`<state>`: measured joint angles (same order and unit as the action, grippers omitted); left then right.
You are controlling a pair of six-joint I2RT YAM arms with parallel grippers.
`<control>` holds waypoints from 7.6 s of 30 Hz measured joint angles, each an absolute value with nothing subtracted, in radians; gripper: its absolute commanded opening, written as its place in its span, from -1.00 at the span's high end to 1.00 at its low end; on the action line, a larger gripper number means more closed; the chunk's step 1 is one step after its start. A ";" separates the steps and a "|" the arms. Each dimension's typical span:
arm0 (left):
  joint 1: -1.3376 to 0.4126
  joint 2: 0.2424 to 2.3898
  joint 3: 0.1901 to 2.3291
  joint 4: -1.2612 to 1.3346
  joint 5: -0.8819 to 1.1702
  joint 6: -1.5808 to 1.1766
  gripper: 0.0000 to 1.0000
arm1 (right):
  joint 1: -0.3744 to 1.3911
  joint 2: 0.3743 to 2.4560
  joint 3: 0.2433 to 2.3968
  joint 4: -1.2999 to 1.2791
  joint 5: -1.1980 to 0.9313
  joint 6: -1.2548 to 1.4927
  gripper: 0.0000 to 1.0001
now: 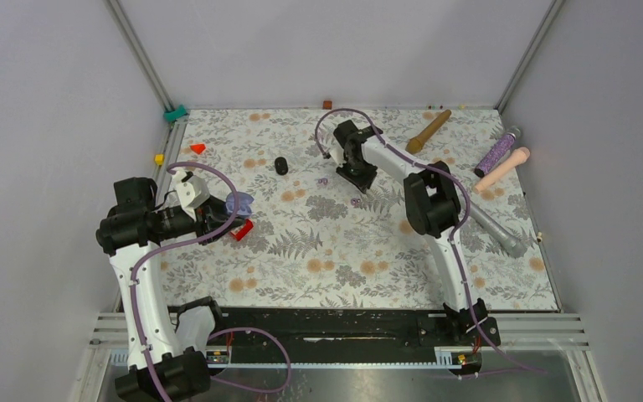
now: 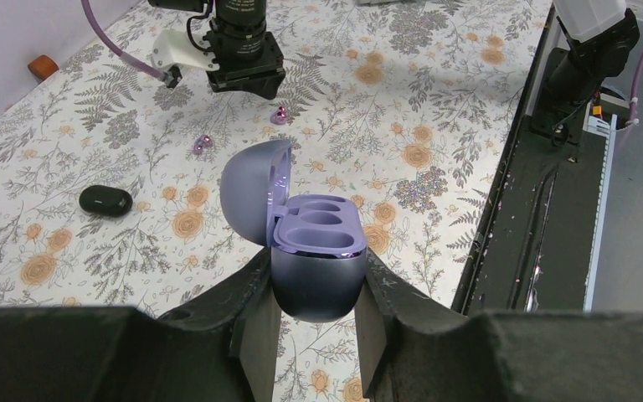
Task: Insert the wireless bluetooth earbuds into the charging case
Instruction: Move the earbud to the center of the board.
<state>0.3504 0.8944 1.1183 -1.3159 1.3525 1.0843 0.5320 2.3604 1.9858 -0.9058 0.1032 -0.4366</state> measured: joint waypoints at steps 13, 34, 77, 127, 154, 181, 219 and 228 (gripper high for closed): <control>0.358 0.892 1.118 -1.316 1.359 1.085 1.00 | 0.575 2.339 1.930 -0.945 0.039 -0.451 0.39; 0.373 0.878 1.110 -1.316 1.367 1.092 1.00 | 0.545 2.291 1.851 -0.993 -0.117 -0.443 0.33; 0.393 0.864 1.103 -1.316 1.381 1.092 1.00 | 0.425 2.521 2.227 -1.195 -0.395 -0.272 0.27; 0.402 0.863 1.102 -1.316 1.385 1.092 1.00 | 0.455 2.474 2.319 -1.230 -0.427 -0.413 0.32; 0.407 0.863 1.102 -1.316 1.386 1.092 1.00 | 0.549 2.508 2.246 -1.138 -0.169 -0.335 0.31; 0.411 0.863 1.102 -1.316 1.388 1.095 1.00 | 0.551 2.464 2.143 -1.171 -0.257 -0.404 0.25; 0.418 0.852 1.102 -1.316 1.389 1.096 1.00 | 0.510 2.360 2.160 -1.220 -0.476 -0.435 0.34; 0.418 0.852 1.102 -1.316 1.389 1.096 1.00 | 0.509 2.503 2.258 -1.222 -0.485 -0.361 0.35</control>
<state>0.4183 0.8520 1.1019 -1.3155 1.3891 1.0958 0.5087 2.5034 2.2581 -1.2221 -0.4847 -0.3607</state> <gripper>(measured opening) 0.331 0.328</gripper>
